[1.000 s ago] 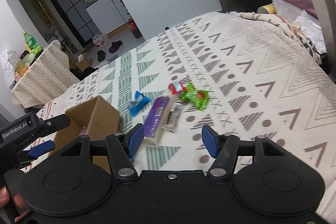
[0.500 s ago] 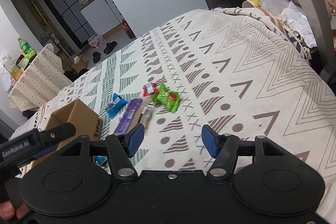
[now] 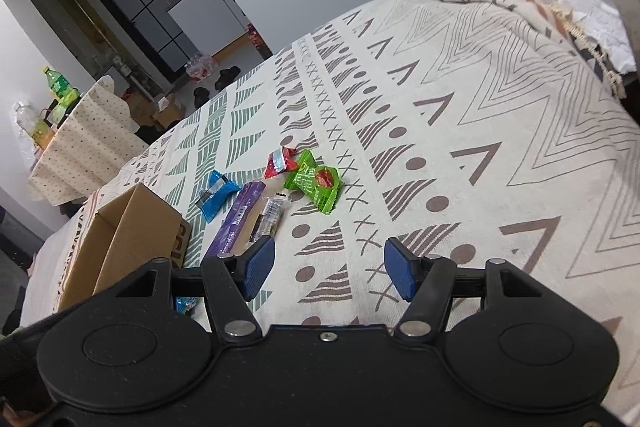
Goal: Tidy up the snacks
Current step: 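Move both tools back over the remaining snacks on the bed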
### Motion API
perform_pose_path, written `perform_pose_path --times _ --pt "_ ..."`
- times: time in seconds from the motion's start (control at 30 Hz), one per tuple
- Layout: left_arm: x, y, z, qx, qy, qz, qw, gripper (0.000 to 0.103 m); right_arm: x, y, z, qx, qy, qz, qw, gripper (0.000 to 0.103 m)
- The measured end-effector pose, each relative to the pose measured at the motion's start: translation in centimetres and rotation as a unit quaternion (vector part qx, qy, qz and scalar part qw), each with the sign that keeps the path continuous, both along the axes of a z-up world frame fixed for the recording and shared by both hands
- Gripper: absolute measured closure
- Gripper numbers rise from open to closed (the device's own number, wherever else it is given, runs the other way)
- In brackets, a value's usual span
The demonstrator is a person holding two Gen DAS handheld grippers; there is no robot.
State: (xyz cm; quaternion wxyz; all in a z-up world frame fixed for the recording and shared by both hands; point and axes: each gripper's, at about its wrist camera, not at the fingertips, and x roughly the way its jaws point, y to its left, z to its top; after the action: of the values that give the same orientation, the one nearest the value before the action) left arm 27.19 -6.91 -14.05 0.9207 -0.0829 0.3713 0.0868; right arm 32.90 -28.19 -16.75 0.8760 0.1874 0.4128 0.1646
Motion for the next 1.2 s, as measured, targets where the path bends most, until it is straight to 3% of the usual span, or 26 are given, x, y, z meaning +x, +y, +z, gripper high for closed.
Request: perform_pose_path --times 0.37,0.6,0.8,1.2 --pt "1.4 -1.3 -2.1 0.082 0.008 0.02 0.9964 0.03 2.9 0.5 -2.9 0.015 0.018 0.022 0.999 0.042" --pt "1.7 -2.7 -2.6 0.091 -0.001 0.012 0.9958 0.033 4.1 0.2 -4.0 0.029 0.029 0.02 0.999 0.042" --pt "2.1 -2.2 -3.8 0.116 0.013 0.053 0.9918 0.036 5.1 0.9 -4.1 0.033 0.025 0.03 0.999 0.042" --pt "2.8 -1.5 -6.1 0.121 0.034 0.073 0.9893 0.049 7.1 2.0 -4.9 0.035 0.021 0.044 0.998 0.042"
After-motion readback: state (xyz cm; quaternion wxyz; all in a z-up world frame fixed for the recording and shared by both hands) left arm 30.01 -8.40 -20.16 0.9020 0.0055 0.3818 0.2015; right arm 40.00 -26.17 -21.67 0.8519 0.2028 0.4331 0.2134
